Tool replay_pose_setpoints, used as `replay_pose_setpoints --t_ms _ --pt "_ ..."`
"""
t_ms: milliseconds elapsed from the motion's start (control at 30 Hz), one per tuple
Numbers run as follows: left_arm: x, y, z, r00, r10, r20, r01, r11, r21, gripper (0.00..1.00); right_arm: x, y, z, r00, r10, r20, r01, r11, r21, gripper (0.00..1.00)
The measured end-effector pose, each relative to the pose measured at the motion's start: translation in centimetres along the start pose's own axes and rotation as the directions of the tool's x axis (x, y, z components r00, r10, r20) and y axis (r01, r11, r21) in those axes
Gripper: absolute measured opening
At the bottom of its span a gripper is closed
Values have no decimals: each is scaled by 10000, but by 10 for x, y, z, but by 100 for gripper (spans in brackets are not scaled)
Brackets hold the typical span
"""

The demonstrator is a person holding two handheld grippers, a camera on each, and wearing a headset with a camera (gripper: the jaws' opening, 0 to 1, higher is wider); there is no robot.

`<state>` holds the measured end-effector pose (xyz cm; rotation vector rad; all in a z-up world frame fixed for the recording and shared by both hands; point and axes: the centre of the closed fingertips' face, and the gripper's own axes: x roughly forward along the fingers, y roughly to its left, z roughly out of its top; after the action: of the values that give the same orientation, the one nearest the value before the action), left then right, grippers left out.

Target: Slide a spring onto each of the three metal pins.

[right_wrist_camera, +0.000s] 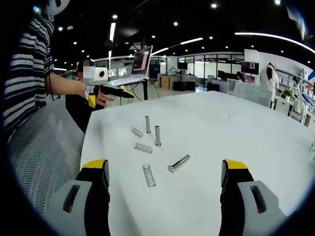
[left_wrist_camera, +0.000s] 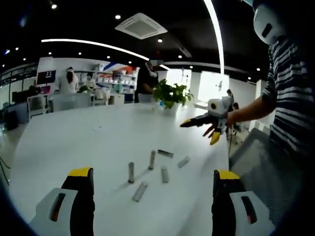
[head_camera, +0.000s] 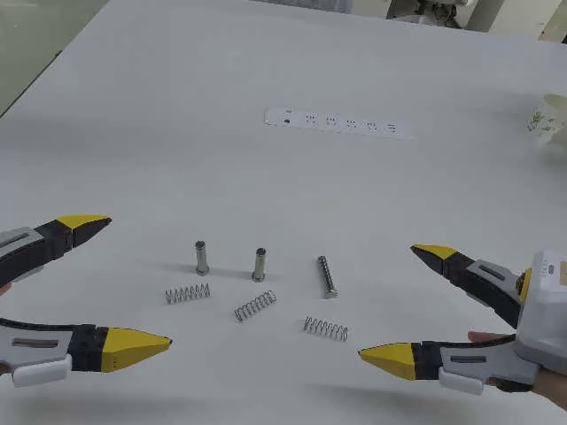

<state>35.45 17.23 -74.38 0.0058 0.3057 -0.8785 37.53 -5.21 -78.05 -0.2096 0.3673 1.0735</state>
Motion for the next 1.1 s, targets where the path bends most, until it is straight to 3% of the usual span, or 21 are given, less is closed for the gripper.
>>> replay_pose_setpoints --t_ms 1100 --pt "-4 0 0 9999 96 -36 -96 9999 -41 98 -1 0 -1 9999 -26 -108 26 10000 -22 95"
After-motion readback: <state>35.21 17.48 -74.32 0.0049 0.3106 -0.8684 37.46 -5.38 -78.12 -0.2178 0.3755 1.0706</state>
